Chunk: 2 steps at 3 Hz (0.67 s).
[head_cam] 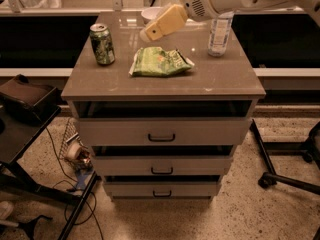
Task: Knock green can over
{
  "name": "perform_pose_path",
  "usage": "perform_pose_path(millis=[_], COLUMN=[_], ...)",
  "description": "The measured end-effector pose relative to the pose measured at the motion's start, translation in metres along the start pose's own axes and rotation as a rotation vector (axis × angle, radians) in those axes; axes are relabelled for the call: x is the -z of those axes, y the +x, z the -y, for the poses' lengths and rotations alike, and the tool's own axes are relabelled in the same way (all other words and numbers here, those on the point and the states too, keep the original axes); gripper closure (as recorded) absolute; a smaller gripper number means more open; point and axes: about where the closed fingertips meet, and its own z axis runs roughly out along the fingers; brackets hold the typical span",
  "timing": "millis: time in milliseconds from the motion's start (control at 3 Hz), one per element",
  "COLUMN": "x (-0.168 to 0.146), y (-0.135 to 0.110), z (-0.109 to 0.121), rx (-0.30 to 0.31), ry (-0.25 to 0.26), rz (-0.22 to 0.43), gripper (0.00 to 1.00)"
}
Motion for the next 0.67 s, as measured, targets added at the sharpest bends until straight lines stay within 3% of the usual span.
perform_pose_path(millis=[333, 667], x=[-0.035, -0.102], y=[-0.003, -0.004], z=[-0.003, -0.009], rx=[0.002, -0.012], ry=[-0.010, -0.038], rz=[0.028, 0.108], gripper=[0.00, 0.00])
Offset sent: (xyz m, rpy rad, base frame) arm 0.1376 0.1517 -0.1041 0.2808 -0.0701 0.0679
